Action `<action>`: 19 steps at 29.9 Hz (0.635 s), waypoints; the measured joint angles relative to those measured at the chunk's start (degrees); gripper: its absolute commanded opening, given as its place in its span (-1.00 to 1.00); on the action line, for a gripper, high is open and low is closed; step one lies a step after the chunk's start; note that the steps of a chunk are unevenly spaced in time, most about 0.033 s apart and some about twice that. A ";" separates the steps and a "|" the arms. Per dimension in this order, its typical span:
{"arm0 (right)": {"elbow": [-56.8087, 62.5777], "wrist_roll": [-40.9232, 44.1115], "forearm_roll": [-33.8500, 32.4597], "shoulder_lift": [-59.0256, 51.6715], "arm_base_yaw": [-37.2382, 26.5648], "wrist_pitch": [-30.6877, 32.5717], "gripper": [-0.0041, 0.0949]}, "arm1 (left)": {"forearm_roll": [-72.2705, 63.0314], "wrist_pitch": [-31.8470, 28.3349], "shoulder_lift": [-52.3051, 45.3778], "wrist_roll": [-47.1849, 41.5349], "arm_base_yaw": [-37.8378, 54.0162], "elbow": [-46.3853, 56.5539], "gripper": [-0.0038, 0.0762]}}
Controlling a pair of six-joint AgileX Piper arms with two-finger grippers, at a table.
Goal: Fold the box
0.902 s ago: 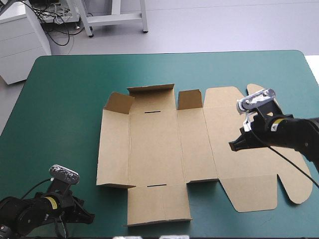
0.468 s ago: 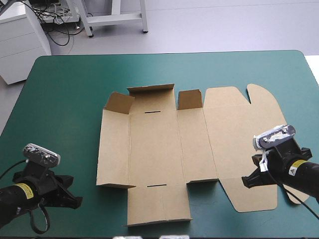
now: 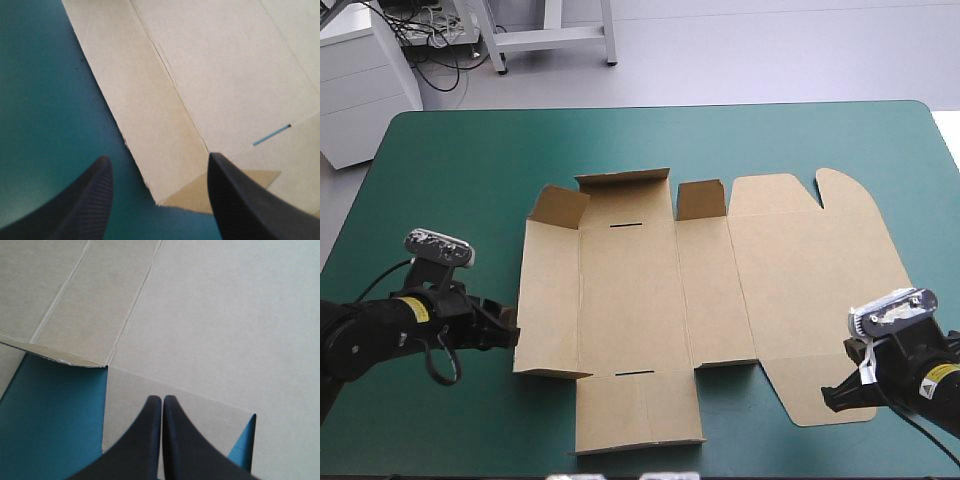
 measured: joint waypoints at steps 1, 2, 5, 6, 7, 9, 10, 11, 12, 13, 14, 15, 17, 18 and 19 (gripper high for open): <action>0.00 0.70 -0.90 -0.62 0.00 0.47 -0.93 | -0.20 -1.11 1.29 0.00 0.00 0.00 0.26; 0.00 1.10 -1.71 -1.26 0.00 0.91 -0.93 | -0.57 -1.97 2.57 -0.05 0.00 0.00 0.27; 0.00 1.81 -3.36 -3.07 0.00 2.07 -0.93 | -2.14 -2.92 6.45 -0.38 0.00 -0.01 0.31; 0.00 1.95 -3.49 -3.62 0.00 2.31 -0.93 | -2.54 -3.05 7.50 -0.38 0.00 -0.06 0.33; 0.00 1.94 -3.55 -4.02 0.00 2.64 -0.93 | -2.92 -3.28 8.81 -0.38 0.00 -0.07 0.35; 0.00 1.95 -3.62 -4.76 0.00 3.19 -0.93 | -3.18 -3.68 11.06 -0.38 0.00 -0.12 0.38; 0.00 1.95 -3.74 -5.05 0.00 3.37 -0.93 | -3.18 -4.04 12.23 -0.92 0.00 -0.12 0.39; 0.00 1.95 -3.74 -5.36 0.00 3.59 -0.93 | -3.18 -4.45 13.29 -1.22 0.00 -0.12 0.39; 0.00 2.00 -3.74 -5.60 0.00 3.80 -0.93 | -3.13 -4.91 14.25 -1.58 0.00 -0.12 0.40; 0.00 2.00 -3.74 -5.80 0.00 3.97 -0.93 | -2.87 -5.30 14.96 -2.16 0.00 -0.12 0.41; 0.00 2.00 -3.74 -6.05 0.00 4.10 -0.93 | -2.57 -5.58 15.79 -2.76 0.00 -0.12 0.44; 0.00 2.00 -3.74 -6.20 0.00 4.17 -0.93 | -2.13 -5.79 16.56 -3.43 0.00 -0.12 0.46; 0.00 1.95 -3.74 -6.39 0.00 4.28 -0.93 | -1.25 -5.95 18.00 -4.65 0.00 -0.12 0.54; 0.00 1.95 -3.74 -6.44 0.00 4.38 -0.93 | -1.09 -5.95 18.65 -5.15 0.00 -0.12 0.57; 0.00 1.95 -3.74 -6.50 0.00 4.44 -0.93 | -1.01 -5.95 19.14 -5.53 0.00 -0.19 0.59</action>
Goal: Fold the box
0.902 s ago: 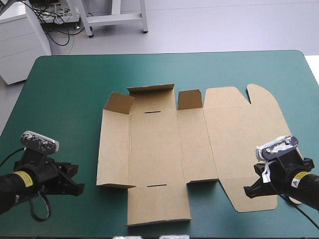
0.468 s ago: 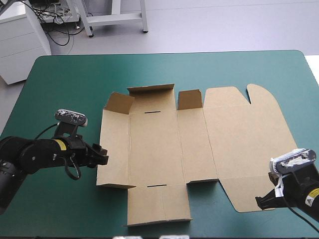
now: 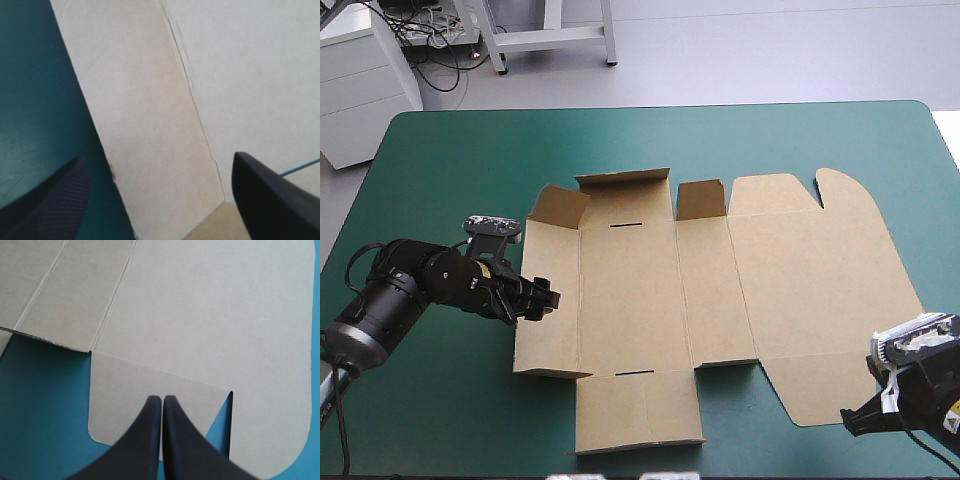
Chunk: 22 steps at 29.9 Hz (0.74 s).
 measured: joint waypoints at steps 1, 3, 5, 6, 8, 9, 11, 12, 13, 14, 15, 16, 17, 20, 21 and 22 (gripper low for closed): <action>0.00 0.00 0.00 0.00 0.00 0.13 -0.93 | 0.16 -0.08 0.48 -0.58 0.00 0.00 0.60; 0.00 0.00 0.00 0.00 0.00 0.24 -0.93 | 0.89 -0.07 1.16 -1.92 0.00 0.00 0.60; 0.00 0.00 0.00 0.00 0.00 0.24 -0.93 | 1.91 -0.02 1.65 -3.13 0.00 0.00 0.60; 0.00 0.00 0.00 0.00 0.00 0.24 -0.93 | 2.27 0.16 1.89 -3.50 0.13 0.00 0.60; 0.00 0.00 0.00 0.00 0.00 0.24 -0.93 | 2.49 0.82 2.33 -4.08 0.81 0.00 0.60; 0.00 0.00 0.00 0.00 0.00 0.24 -0.93 | 2.31 1.04 2.48 -4.12 1.35 0.00 0.60; 0.00 0.00 0.00 0.00 0.00 0.24 -0.93 | 1.16 1.35 2.58 -2.94 3.33 0.38 0.60; 0.00 0.00 0.00 0.00 0.00 0.24 -0.93 | 0.38 1.46 2.58 -1.98 4.31 0.67 0.60; 0.00 0.00 0.00 0.00 0.00 0.24 -0.93 | -1.31 1.53 2.58 0.01 5.92 1.31 0.60; 0.00 -0.05 0.00 0.00 0.00 0.24 -0.93 | -2.87 1.53 2.58 1.57 7.07 1.90 0.60; 0.00 -0.05 0.00 0.00 0.00 0.24 -0.93 | -5.16 1.53 2.58 3.84 8.58 2.62 0.60; 0.00 -0.05 0.00 0.00 0.00 0.24 -0.93 | -8.32 1.56 2.58 6.34 10.14 3.98 0.60; 0.00 -0.05 0.00 0.00 0.00 0.19 -0.93 | -10.59 1.71 2.58 9.01 11.69 4.99 0.60; 0.00 -0.05 0.00 0.00 0.00 0.19 -0.93 | -17.26 1.53 2.58 15.91 15.40 8.75 0.60; 0.00 -0.05 0.00 0.00 0.00 0.19 -0.93 | -18.93 1.14 2.58 17.70 16.37 9.99 0.60; 0.00 -0.05 0.00 0.00 0.00 0.19 -0.93 | -20.40 0.52 2.58 19.28 17.17 11.39 0.60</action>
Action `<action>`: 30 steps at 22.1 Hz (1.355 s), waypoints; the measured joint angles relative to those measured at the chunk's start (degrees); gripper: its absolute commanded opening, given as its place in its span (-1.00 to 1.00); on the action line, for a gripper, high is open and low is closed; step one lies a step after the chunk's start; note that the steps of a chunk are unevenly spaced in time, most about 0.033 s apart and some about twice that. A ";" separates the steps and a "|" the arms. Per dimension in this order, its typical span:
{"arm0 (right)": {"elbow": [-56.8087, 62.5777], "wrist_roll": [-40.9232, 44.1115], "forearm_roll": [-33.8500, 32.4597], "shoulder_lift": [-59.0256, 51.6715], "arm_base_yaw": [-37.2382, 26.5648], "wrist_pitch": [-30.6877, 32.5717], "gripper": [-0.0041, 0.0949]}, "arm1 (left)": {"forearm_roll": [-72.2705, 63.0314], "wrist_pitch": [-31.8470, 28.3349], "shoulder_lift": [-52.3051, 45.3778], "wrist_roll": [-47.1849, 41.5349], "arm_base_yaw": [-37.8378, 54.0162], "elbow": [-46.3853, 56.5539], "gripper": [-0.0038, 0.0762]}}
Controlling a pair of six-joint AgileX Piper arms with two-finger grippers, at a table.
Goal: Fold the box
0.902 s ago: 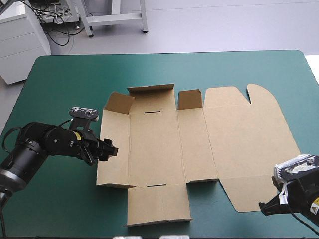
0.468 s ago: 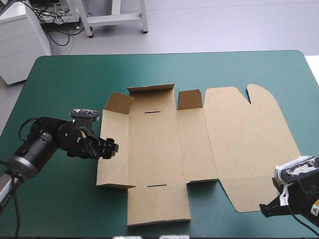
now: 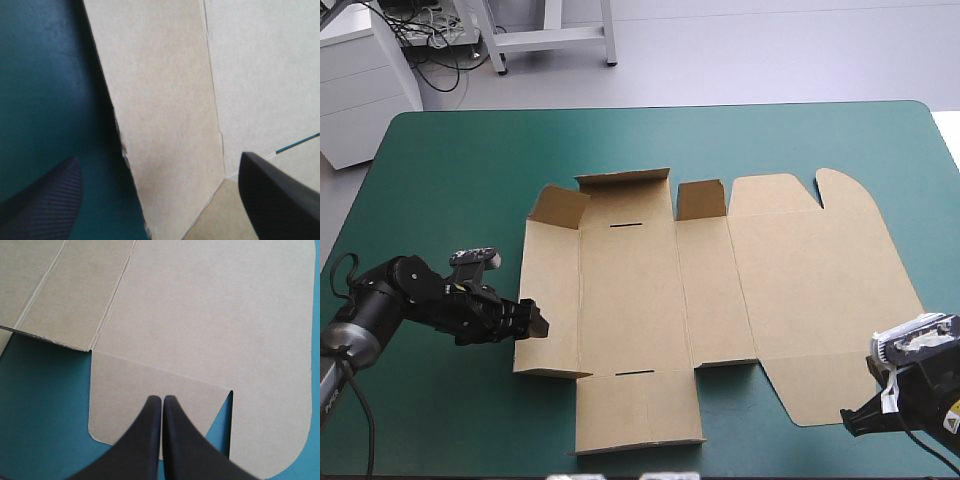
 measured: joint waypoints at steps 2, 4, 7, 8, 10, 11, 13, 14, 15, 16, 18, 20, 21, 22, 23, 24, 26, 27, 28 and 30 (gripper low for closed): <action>0.00 0.00 0.00 0.00 0.00 0.00 -0.93 | -2.53 -1.51 0.00 2.69 1.07 2.00 0.60; 0.00 0.00 0.00 0.00 0.00 -0.05 -0.93 | -6.45 -3.86 0.58 6.53 1.88 4.48 0.60; 0.00 0.00 -0.33 0.00 0.00 -0.05 -0.93 | -11.96 -5.88 3.34 12.23 2.06 5.55 0.60; 0.00 0.00 0.00 0.00 0.00 -0.05 -0.93 | -15.42 -6.46 4.91 15.01 2.18 5.55 0.60; 0.00 0.00 0.00 0.00 0.00 0.05 -0.93 | -19.34 -6.32 7.60 18.00 2.24 5.55 0.60; 0.00 0.00 0.00 0.00 0.00 0.19 -0.93 | -19.79 -6.09 8.55 18.67 2.24 5.55 0.60; 0.00 0.00 -0.33 0.00 0.00 0.84 -0.93 | -21.00 -5.72 9.84 19.98 2.35 5.35 0.60; 0.00 0.00 0.00 0.00 0.00 0.90 -0.93 | -21.42 -5.90 9.97 19.98 2.35 5.35 0.60; 0.00 0.00 0.00 0.00 0.00 1.01 -0.93 | -22.13 -5.95 10.11 20.02 2.35 5.35 0.60; 0.00 0.00 0.00 0.00 0.00 1.07 -0.93 | -22.65 -6.06 10.22 20.02 2.35 5.35 0.59; 0.00 0.00 0.00 0.00 0.00 1.07 -0.93 | -23.18 -6.01 10.28 20.02 2.35 5.35 0.55; 0.00 0.00 0.00 0.00 0.00 1.07 -0.93 | -23.30 -6.13 10.40 20.02 2.35 5.35 0.40; 0.00 0.00 0.00 0.00 0.00 1.07 -0.93 | -23.30 -6.33 10.54 20.02 2.35 5.40 0.35; 0.00 0.00 0.00 0.00 0.00 1.07 -0.93 | -23.30 -6.39 10.66 20.02 2.35 5.40 0.25; 0.00 0.00 -0.33 0.00 0.00 1.07 -0.93 | -23.37 -6.53 10.80 20.02 2.35 5.40 0.19; 0.00 0.00 0.00 0.00 0.00 1.07 -0.93 | -23.53 -6.59 10.88 19.97 2.35 5.40 0.11; 0.00 0.00 0.00 0.00 0.00 1.07 -0.93 | -24.37 -6.59 11.06 20.17 2.35 5.45 -0.06; 0.00 0.00 0.00 0.00 0.00 1.07 -0.93 | -24.85 -6.59 11.18 20.29 2.35 5.45 -0.14; 0.00 0.00 0.00 0.00 0.00 1.07 -0.93 | -25.23 -6.72 11.33 20.40 2.35 5.45 -0.29; 0.00 0.00 0.00 0.00 0.00 1.07 -0.93 | -25.24 -7.79 11.68 20.40 2.35 5.45 -0.67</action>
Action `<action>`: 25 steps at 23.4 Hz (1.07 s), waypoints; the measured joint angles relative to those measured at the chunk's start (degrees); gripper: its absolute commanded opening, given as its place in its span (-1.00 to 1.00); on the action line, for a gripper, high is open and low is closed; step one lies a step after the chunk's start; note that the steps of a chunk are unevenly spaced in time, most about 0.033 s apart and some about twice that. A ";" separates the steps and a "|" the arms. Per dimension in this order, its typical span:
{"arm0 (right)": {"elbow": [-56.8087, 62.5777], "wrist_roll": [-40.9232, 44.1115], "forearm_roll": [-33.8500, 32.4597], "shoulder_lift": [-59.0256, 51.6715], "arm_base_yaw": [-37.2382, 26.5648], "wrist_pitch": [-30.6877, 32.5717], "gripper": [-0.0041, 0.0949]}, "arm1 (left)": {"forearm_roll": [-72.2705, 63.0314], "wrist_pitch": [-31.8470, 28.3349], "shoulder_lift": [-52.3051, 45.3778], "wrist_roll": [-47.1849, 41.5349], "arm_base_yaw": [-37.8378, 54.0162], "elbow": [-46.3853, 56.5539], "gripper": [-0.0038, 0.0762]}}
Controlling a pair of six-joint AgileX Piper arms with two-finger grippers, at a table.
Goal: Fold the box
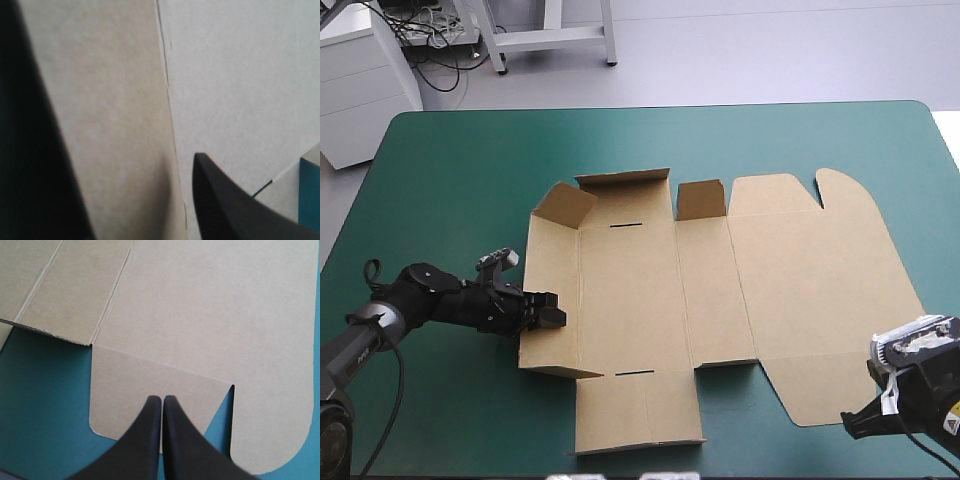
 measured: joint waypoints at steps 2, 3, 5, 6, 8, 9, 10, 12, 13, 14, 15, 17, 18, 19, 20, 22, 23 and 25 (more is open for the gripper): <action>0.00 0.00 -0.33 0.00 0.00 0.00 -0.93 | -0.35 -0.84 0.31 -0.07 0.00 0.00 -0.97; 0.00 0.00 0.00 0.00 0.00 0.00 -0.93 | -1.11 -0.70 0.33 -0.07 0.00 0.00 -0.98; 0.00 0.00 0.00 0.00 0.00 0.00 -0.93 | -2.01 -0.19 0.33 0.64 -0.05 0.00 -0.98; 0.00 0.00 0.00 0.00 0.00 0.00 -0.93 | -2.38 0.26 0.41 1.65 -0.05 0.00 -0.98; 0.00 0.00 0.00 0.00 0.00 0.00 -0.93 | -3.69 1.04 0.72 5.36 0.00 0.00 -0.98; 0.00 0.00 -0.33 0.00 0.00 -0.05 -0.93 | -4.23 1.23 0.86 6.28 0.00 0.00 -0.98; 0.00 0.00 -0.33 0.00 0.00 -0.17 -0.93 | -4.72 1.66 0.93 7.78 0.00 -0.26 -0.98; 0.00 0.00 -0.33 0.00 0.00 -0.17 -0.93 | -5.72 4.40 1.20 11.75 0.00 -2.22 -0.98; 0.00 0.00 0.00 0.00 0.00 -0.17 -0.93 | -5.99 6.86 1.37 13.04 0.00 -4.35 -0.98; 0.00 0.00 -0.33 0.00 0.00 -0.17 -0.93 | -5.99 8.02 1.37 13.20 0.00 -5.73 -0.98; 0.00 0.00 -0.33 0.00 0.00 -0.06 -0.93 | -5.64 9.88 1.37 13.25 0.00 -8.48 -0.98; 0.00 0.00 -0.33 0.00 0.00 0.00 -0.93 | -3.15 12.22 1.37 11.44 -0.17 -13.98 -0.98; 0.00 0.00 -0.33 0.00 0.00 0.00 -0.93 | -1.29 12.69 1.37 10.21 -0.50 -16.04 -0.98; 0.00 0.00 -0.33 0.00 0.00 -0.06 -0.93 | 3.40 13.09 1.37 7.40 -1.43 -19.82 -0.98; 0.00 0.00 -0.33 0.00 0.00 -0.10 -0.93 | 5.46 13.29 1.37 6.27 -2.20 -21.52 -0.98; 0.00 0.00 -0.33 0.00 0.00 -0.23 -0.93 | 10.78 13.30 1.41 3.35 -4.12 -25.80 -0.98; 0.00 0.00 -0.33 0.00 0.00 -0.23 -0.93 | 12.84 13.05 1.48 2.29 -5.00 -27.96 -0.98; 0.00 0.00 -0.33 0.00 0.00 -0.45 -0.93 | 18.05 12.80 1.53 0.29 -7.44 -32.25 -0.98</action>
